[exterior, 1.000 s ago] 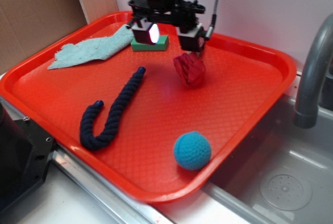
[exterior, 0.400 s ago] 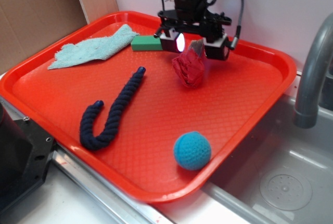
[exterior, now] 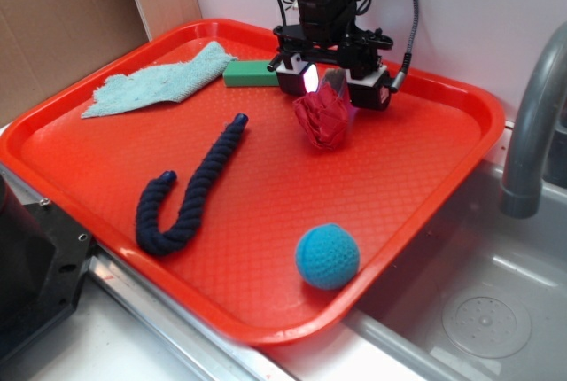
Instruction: Grab the wood chip.
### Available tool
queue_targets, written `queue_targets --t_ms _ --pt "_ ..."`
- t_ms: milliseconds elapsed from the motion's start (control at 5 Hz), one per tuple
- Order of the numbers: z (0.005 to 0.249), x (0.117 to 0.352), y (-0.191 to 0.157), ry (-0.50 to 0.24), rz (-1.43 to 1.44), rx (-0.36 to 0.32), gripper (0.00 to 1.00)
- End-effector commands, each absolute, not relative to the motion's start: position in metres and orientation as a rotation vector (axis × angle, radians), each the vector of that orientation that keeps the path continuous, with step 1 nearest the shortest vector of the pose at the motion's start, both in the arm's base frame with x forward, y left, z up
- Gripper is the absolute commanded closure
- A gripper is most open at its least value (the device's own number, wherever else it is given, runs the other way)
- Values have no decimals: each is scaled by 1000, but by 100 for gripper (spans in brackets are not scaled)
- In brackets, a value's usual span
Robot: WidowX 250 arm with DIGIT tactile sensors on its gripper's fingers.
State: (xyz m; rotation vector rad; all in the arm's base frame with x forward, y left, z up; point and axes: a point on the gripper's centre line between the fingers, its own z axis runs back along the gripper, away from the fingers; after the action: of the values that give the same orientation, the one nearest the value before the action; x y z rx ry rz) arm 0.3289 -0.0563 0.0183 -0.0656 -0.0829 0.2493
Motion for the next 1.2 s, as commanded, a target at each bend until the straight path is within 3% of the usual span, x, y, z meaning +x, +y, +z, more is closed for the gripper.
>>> queue_targets --t_ms 0,200,400,600,800,1000 --pt "26 332 -51 -98 244 -86 100" --pt "27 331 -51 -96 228 -87 100" --pt "45 322 -45 -102 233 -56 100" --pt "95 286 -23 -135 261 -65 100" --pt "147 239 -9 -116 307 11 100" --pt "195 197 7 -138 266 -38 100"
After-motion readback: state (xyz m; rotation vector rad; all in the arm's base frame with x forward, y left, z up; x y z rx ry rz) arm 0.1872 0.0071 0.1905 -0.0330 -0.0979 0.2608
